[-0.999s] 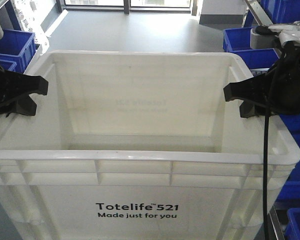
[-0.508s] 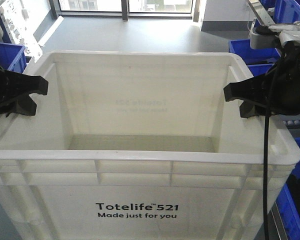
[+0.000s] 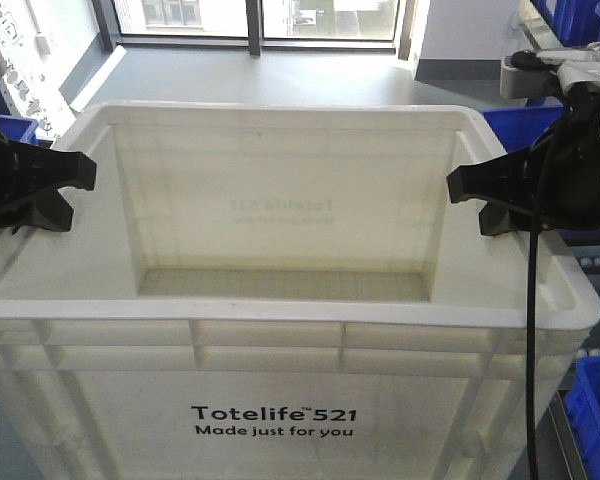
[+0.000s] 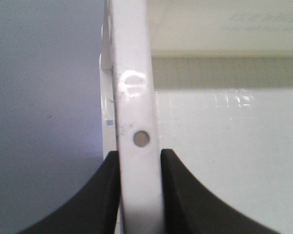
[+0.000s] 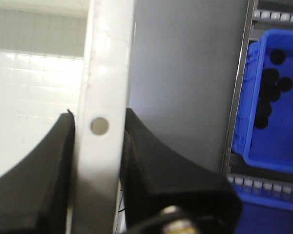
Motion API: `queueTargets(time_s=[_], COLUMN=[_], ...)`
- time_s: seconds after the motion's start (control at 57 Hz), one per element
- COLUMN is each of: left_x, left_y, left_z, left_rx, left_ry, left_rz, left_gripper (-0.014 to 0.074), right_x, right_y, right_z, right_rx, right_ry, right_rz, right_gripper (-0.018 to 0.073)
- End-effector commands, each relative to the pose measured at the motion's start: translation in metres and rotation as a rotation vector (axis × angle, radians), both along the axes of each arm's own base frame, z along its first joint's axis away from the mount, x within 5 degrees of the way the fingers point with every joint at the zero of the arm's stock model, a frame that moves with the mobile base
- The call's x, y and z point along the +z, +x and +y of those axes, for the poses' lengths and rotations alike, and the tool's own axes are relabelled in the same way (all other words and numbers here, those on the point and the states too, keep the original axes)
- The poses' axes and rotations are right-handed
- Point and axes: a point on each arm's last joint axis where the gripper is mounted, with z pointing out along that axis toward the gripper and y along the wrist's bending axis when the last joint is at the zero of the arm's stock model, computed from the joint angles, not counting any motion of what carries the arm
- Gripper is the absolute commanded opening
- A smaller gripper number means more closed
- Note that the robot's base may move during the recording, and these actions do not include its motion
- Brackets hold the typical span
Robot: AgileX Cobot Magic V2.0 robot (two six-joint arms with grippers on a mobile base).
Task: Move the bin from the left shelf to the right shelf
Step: 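Keep the crate gripped while the base drives past the window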
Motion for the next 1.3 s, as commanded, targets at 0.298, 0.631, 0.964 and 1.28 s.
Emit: queueTargets(time_s=[0.298,0.631,0.964,1.28], left_x=[0.0238,0.0238,0.0238,0.0238], left_y=[-0.0025,-0.0025,-0.0025,-0.0025], left_z=[0.0060,0.0060,0.0060,0.0060], left_rx=[0.004,0.004,0.004,0.004], left_ry=[0.018,0.018,0.018,0.018], left_rz=[-0.158,-0.158,-0.158,-0.158], left_gripper=[-0.0006,-0.0006,-0.0006,-0.0006], right_x=[0.0271,0.0271,0.0271,0.0271], right_y=[-0.0044,-0.0045,-0.0045,-0.0045], right_z=[-0.0059,-0.0059,-0.0059,-0.0059], right_rx=[0.011,0.011,0.011,0.011], right_ry=[0.001,0.001,0.001,0.001], right_rz=[-0.155,-0.154,-0.154,-0.154], right_gripper=[0.0000,0.0000,0.0000,0.0000])
